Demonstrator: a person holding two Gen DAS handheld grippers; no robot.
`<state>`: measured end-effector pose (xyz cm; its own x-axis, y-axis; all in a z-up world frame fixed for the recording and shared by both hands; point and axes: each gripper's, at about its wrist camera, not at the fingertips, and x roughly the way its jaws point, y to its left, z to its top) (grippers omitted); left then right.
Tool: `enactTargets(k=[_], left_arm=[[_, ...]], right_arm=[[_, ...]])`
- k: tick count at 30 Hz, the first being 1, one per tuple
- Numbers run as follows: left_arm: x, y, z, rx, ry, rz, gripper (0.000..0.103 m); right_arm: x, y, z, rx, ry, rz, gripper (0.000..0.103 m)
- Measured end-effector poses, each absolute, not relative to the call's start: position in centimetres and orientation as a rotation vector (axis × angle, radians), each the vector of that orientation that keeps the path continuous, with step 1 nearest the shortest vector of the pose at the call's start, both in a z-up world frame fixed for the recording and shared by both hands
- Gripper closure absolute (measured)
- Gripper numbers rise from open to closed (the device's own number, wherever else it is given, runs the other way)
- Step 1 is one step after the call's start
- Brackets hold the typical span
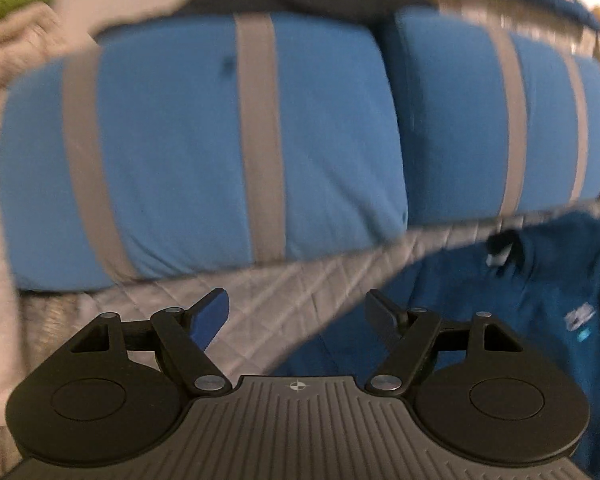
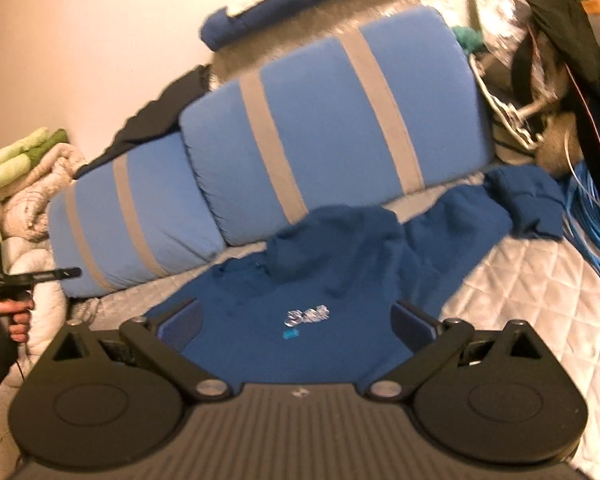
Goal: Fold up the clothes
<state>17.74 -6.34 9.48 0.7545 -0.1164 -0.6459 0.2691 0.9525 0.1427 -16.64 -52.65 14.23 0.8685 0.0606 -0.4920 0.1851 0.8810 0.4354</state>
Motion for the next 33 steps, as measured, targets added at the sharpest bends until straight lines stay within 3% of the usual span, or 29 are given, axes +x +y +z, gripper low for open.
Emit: enactTargets(k=[10,11,13,16,24,27,29,33], left_arm=[[24.9,-6.1,-0.2,0.122,0.858,-0.282,0.031],[25.3,-6.0,-0.8,0.093,0.884,-0.308,0.035],[25.9,-5.9,-1.5,0.057,0.937,-0.340,0.080],[26.3,-6.1,-1.0,0.074,0.931,-0.313,0.092],[28.1,-6.4,0.7,0.142,0.863,-0.094,0.093],[27.7,-6.8,1.1,0.123,0.877,-0.067,0.087],[27.0,-6.8,2.3,0.135,0.859,-0.061,0.080],[24.0,-6.9,6.5,0.197,0.769,-0.006,0.051]], right_arm=[[-16.5,-54.8,11.1,0.516,0.584,-0.104,0.000],[-16.4,-54.9,10.9,0.515,0.590,-0.109,0.000],[-16.2,-55.2,10.6,0.509,0.602,-0.119,0.000],[-15.7,-55.5,10.2,0.502,0.618,-0.127,0.000],[-14.7,-55.5,9.4,0.485,0.642,-0.135,0.000],[-14.7,-55.4,9.6,0.481,0.645,-0.140,0.000],[-14.9,-55.2,10.0,0.474,0.640,-0.139,0.000],[-15.4,-55.2,11.9,0.447,0.607,-0.135,0.000]])
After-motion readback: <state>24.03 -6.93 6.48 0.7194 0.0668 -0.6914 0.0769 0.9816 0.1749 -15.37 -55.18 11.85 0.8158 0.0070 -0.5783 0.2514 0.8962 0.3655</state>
